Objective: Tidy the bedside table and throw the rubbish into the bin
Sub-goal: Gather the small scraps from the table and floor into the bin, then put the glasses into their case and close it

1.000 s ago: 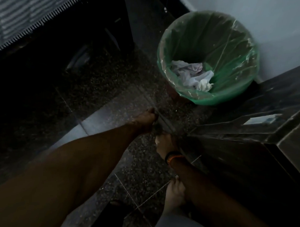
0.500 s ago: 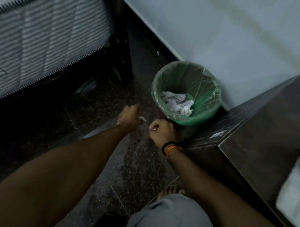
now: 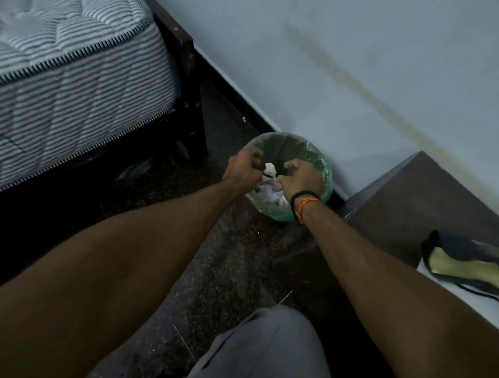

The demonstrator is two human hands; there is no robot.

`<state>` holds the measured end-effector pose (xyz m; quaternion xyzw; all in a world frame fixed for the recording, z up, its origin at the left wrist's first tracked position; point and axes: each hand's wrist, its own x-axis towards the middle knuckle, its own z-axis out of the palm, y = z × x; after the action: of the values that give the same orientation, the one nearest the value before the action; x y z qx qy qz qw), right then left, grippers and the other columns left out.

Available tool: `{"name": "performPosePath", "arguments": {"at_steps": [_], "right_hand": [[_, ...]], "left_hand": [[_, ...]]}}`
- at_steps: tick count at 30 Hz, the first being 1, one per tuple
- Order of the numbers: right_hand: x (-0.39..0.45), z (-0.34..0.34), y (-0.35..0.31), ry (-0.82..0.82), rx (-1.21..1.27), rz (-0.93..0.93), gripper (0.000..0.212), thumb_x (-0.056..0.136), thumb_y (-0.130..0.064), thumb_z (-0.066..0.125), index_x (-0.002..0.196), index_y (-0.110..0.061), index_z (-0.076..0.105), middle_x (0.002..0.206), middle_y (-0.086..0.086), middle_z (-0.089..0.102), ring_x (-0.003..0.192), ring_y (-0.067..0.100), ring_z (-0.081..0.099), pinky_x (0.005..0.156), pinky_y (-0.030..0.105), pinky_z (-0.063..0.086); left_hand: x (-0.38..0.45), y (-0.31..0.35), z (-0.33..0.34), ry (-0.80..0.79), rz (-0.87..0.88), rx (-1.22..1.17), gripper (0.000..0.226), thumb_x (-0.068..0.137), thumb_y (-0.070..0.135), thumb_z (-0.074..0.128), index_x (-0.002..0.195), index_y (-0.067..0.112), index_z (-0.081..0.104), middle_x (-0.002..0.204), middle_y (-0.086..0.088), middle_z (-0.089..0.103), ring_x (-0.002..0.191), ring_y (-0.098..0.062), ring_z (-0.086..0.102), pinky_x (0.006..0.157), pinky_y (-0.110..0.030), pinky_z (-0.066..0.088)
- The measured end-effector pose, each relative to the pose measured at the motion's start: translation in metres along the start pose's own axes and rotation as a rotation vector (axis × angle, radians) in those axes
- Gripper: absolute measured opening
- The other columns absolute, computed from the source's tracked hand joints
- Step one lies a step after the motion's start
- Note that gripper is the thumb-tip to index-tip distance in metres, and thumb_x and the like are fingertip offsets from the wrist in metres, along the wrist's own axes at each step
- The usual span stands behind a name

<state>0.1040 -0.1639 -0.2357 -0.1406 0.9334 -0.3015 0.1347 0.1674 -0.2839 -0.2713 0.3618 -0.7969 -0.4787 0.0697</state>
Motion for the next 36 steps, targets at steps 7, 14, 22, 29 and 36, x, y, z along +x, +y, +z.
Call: {"name": "performPosePath", "arguments": {"at_steps": [7,14,22,29,36], "right_hand": [[-0.029,-0.072,0.006,0.087,-0.005,-0.031,0.025,0.080,-0.004,0.064,0.100,-0.015,0.074,0.107,0.004,0.072,0.103,0.024,0.065,0.089,0.030,0.050],[-0.093,-0.165,0.043,0.290,0.117,-0.151,0.015,0.083,-0.008,0.063,0.089,-0.017,0.073,0.094,-0.001,0.072,0.087,0.017,0.067,0.082,0.034,0.057],[-0.170,-0.261,0.131,0.461,0.126,-0.060,0.013,0.086,-0.008,0.064,0.090,-0.017,0.073,0.097,0.001,0.072,0.087,0.014,0.066,0.081,0.026,0.054],[-0.215,-0.289,0.199,0.464,0.043,0.085,0.012,0.084,-0.009,0.066,0.084,-0.018,0.073,0.090,0.003,0.074,0.083,0.020,0.067,0.076,0.036,0.056],[-0.233,-0.280,0.231,0.338,-0.065,0.145,0.030,0.069,-0.013,0.059,0.094,-0.021,0.075,0.100,-0.001,0.072,0.098,0.024,0.061,0.084,0.030,0.049]], "left_hand": [[-0.026,0.043,0.004,-0.039,0.106,0.080,0.029,0.078,0.007,0.060,0.106,0.017,0.061,0.098,-0.005,0.071,0.096,-0.024,0.066,0.086,-0.038,0.057],[-0.091,0.137,0.024,-0.104,0.407,0.124,0.019,0.076,0.007,0.054,0.090,0.018,0.058,0.085,-0.004,0.069,0.082,-0.029,0.066,0.072,-0.041,0.056],[-0.191,0.217,0.078,-0.232,0.777,0.150,0.008,0.066,0.009,0.050,0.071,0.007,0.056,0.081,-0.013,0.061,0.078,-0.030,0.057,0.067,-0.040,0.046],[-0.232,0.224,0.116,-0.289,0.812,0.197,0.016,0.072,0.011,0.058,0.066,0.010,0.073,0.097,-0.013,0.069,0.098,-0.029,0.062,0.088,-0.043,0.052],[-0.233,0.187,0.136,-0.278,0.708,0.194,0.021,0.077,0.006,0.063,0.089,0.019,0.076,0.149,-0.011,0.039,0.131,-0.036,0.038,0.104,-0.033,0.031]]}}
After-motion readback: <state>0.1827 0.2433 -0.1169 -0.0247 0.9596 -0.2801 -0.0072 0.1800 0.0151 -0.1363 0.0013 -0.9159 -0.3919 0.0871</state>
